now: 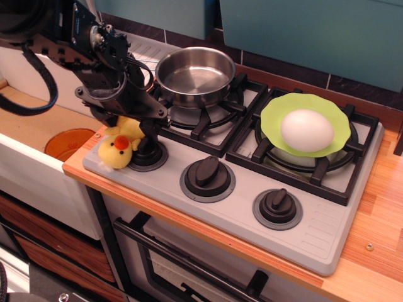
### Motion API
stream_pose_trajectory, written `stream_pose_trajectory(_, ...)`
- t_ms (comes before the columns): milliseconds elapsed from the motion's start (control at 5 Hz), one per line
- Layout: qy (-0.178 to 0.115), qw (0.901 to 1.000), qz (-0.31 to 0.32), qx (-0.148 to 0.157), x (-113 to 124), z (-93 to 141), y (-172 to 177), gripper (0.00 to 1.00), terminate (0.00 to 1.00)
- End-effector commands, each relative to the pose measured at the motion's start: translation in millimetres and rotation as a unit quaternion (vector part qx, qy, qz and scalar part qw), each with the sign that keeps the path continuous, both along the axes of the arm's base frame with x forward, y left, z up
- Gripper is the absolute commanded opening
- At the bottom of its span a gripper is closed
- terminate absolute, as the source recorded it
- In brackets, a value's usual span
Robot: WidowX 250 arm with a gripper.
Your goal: Put egg on plate and stuffedduck in pot or pan on stove
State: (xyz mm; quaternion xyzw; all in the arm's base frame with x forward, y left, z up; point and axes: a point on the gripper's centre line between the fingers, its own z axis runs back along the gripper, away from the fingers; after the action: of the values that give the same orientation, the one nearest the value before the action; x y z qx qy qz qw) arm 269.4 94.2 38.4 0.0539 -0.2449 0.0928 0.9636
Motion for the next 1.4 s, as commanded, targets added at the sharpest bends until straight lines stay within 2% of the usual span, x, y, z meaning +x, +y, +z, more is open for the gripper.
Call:
stream_pose_trajectory(0, 0.001, 1.0000, -0.006, -0.004, 10, 5, -6, 0.00, 0.00)
stream_pose_trajectory(400, 0.013, 0.9999, -0.009, -0.004, 18, 26, -8, 0.00, 0.00)
stream_pose_trajectory(800, 0.045, 0.9988, -0.004, 0.017, 30, 79, -16, 0.00, 0.00)
stream_pose_trajectory(1200, 0.063, 0.9976, -0.001, 0.027, 44, 117, -34, 0.00, 0.00)
